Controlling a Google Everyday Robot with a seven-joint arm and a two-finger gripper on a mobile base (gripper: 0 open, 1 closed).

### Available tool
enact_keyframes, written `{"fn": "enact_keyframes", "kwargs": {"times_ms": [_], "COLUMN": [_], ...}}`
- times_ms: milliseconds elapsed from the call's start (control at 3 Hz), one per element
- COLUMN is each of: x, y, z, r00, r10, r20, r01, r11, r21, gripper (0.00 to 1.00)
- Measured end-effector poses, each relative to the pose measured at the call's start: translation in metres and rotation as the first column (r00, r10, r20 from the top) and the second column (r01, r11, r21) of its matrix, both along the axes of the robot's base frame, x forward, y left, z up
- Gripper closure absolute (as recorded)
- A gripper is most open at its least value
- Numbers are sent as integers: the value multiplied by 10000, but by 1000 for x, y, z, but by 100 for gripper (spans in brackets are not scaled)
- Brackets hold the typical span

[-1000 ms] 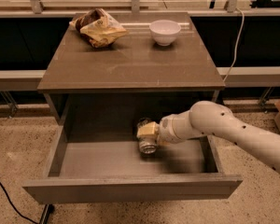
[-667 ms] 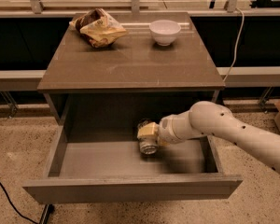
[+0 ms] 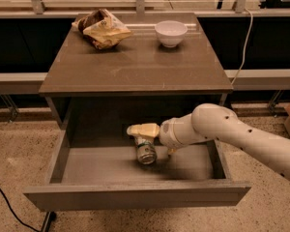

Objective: Place 7up can into top drawer

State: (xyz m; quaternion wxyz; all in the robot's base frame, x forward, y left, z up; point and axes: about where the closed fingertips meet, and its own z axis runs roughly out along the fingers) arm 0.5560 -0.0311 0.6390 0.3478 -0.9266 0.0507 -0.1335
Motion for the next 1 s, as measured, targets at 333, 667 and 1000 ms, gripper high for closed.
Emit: {"fn": "enact_keyframes", "kwargs": {"times_ms": [333,667,1000], "x": [-3,-6,-14], "y": [6,11,18], "z": [5,9,25], "r00": [9999,9996,9992], "r10": [102,279,388], "r20": [-5,-67,19], "r01": [-102,-276,-388], "r11": [9999,9985,9960], "r21": [103,480,800], "gripper": [0,0,17]}}
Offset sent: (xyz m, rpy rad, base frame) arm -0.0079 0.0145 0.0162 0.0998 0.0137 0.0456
